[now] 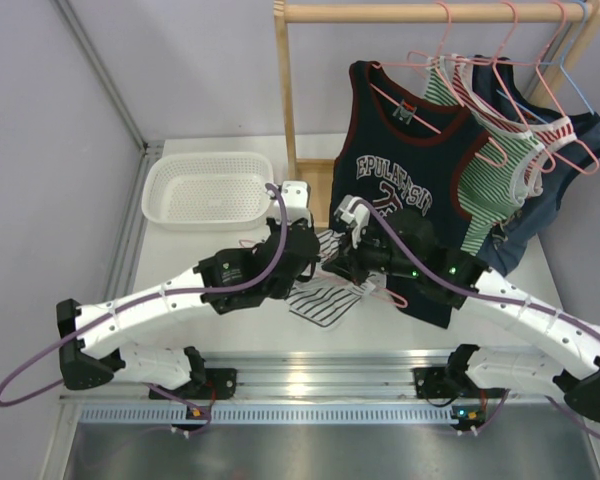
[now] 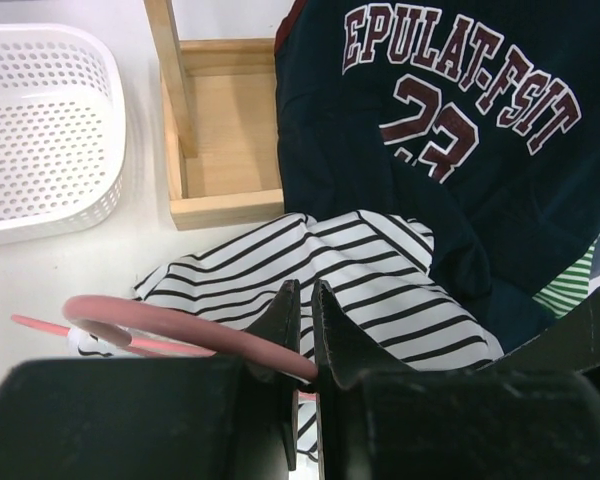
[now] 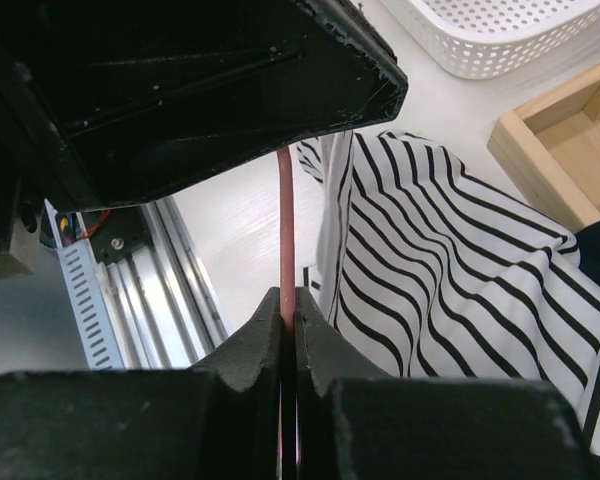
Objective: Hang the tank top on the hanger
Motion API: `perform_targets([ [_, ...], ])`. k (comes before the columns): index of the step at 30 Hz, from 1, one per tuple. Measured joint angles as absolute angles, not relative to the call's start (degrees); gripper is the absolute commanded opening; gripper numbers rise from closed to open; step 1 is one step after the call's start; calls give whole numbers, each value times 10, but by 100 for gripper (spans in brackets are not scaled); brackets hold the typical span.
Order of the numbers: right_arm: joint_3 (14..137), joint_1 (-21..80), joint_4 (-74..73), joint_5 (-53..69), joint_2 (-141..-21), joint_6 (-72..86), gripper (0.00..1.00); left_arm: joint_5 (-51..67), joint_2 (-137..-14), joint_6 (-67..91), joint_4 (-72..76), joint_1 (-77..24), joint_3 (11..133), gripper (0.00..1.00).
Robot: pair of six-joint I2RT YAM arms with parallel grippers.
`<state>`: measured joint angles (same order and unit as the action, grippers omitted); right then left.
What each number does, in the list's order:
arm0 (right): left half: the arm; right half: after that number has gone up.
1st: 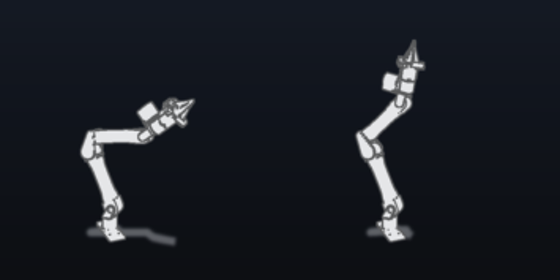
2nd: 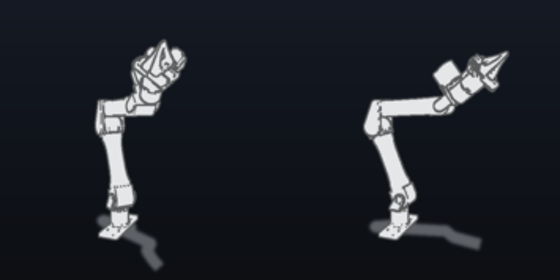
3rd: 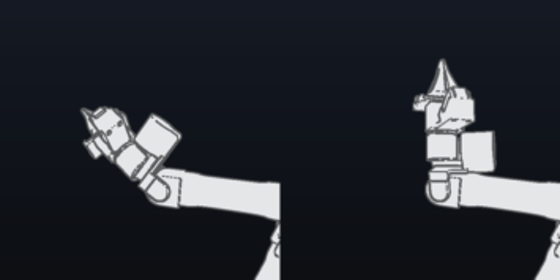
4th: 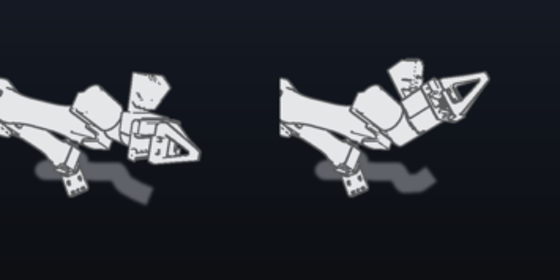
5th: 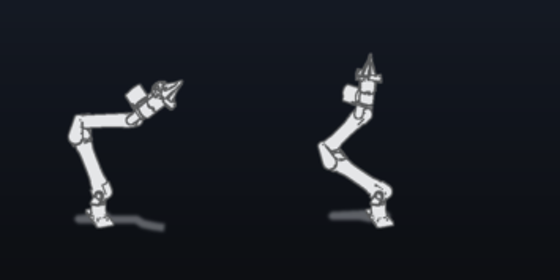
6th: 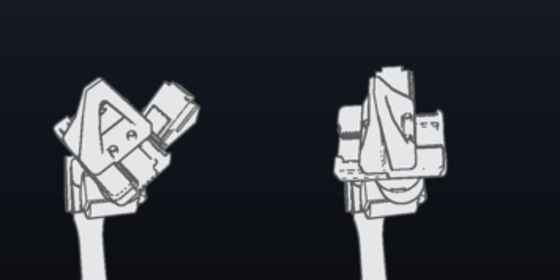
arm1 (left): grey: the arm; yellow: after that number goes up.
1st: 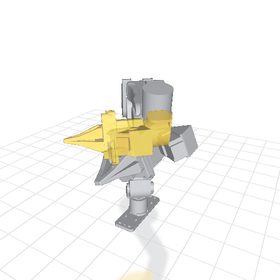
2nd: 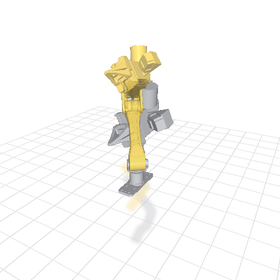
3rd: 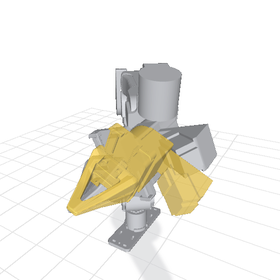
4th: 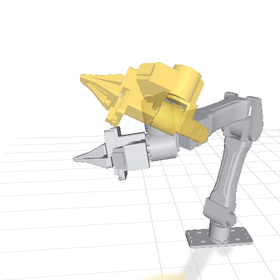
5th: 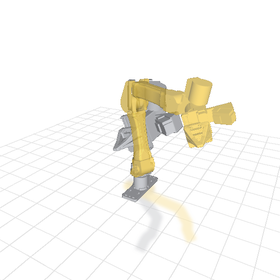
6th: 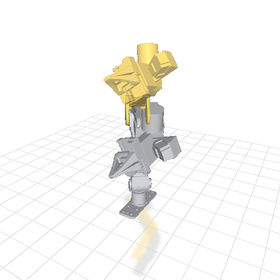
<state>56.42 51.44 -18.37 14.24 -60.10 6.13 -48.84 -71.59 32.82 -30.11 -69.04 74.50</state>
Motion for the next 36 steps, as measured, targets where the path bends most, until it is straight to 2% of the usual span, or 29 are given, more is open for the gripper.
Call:
perform_targets([
  [2,566,514,-184,148,-601,62,0,-489,-717,326,-305,-691,749,2],
  [3,566,514,-184,148,-601,63,0,-488,-718,326,-305,-690,751,12],
  [6,566,513,-180,150,-600,69,0,-488,-719,321,-311,-690,758,26],
  [7,566,513,-178,148,-599,72,0,-487,-719,319,-310,-690,762,36],
  [10,559,512,-163,136,-588,81,0,-486,-719,315,-310,-691,776,44],
  [17,514,512,-110,99,-531,102,0,-479,-719,289,-295,-691,786,55],
  [19,508,512,-96,89,-527,108,0,-474,-719,279,-292,-692,788,56],
  [20,504,512,-86,84,-526,111,0,-472,-719,275,-291,-692,790,60],
  [25,485,512,-46,63,-520,127,0,-459,-719,258,-291,-691,832,70],
  [36,476,512,-13,26,-497,148,0,-435,-718,233,-294,-691,928,73],
])
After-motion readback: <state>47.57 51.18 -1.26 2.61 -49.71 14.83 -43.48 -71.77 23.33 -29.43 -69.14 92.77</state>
